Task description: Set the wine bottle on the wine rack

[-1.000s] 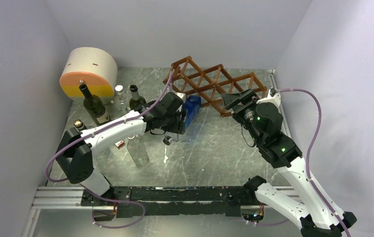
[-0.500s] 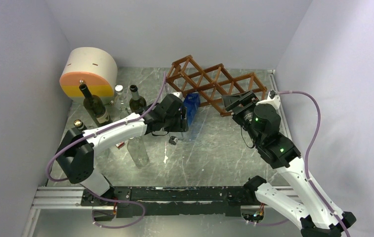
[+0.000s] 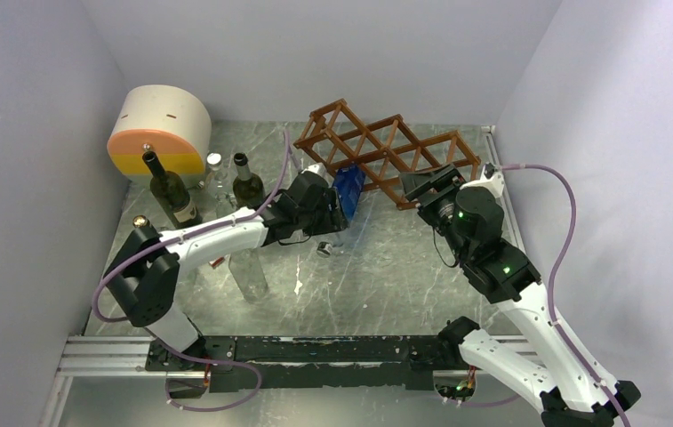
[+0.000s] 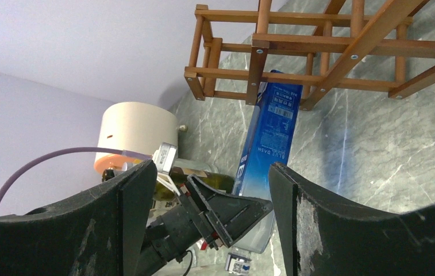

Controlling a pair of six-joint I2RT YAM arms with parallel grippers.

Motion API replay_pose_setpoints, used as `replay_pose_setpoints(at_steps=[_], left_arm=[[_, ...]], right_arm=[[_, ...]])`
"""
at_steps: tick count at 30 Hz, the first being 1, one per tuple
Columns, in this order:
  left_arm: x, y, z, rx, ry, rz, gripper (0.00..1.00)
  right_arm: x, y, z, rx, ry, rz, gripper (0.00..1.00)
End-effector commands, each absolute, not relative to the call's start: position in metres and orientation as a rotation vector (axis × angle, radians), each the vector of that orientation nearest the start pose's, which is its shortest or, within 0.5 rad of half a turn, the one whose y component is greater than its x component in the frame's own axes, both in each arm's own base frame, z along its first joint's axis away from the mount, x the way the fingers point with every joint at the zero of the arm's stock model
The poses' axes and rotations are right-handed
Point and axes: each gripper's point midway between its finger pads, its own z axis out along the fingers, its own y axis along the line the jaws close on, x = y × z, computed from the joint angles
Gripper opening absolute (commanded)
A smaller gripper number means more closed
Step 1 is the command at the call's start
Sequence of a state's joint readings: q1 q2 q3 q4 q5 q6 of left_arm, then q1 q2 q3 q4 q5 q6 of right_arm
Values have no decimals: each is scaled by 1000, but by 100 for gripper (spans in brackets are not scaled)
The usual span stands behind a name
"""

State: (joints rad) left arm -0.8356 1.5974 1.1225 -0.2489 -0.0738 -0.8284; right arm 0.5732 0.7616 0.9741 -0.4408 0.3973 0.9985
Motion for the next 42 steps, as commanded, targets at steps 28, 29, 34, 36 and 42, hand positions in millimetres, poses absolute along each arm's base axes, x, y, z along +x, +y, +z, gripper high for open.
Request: replay_pose_setpoints(at_steps=[28,29,34,36,42], left_arm=[[370,-401,198,38,1848,-1027,7],[372,-404,197,44,1855,-1038,7],[384,-410,201,47,1863,-1058,7],[389,-411,196,30,1890,-1050,7],[403,-413,186,7,1930,-1040,7]], right_arm=[[257,114,352,696,1658,759,72],[257,114,352,696,1656,758,72],[257,114,350,696,1654,764,72],[256,115,350,698,1656,768,72],[253,110,354,708,1643,761,72]])
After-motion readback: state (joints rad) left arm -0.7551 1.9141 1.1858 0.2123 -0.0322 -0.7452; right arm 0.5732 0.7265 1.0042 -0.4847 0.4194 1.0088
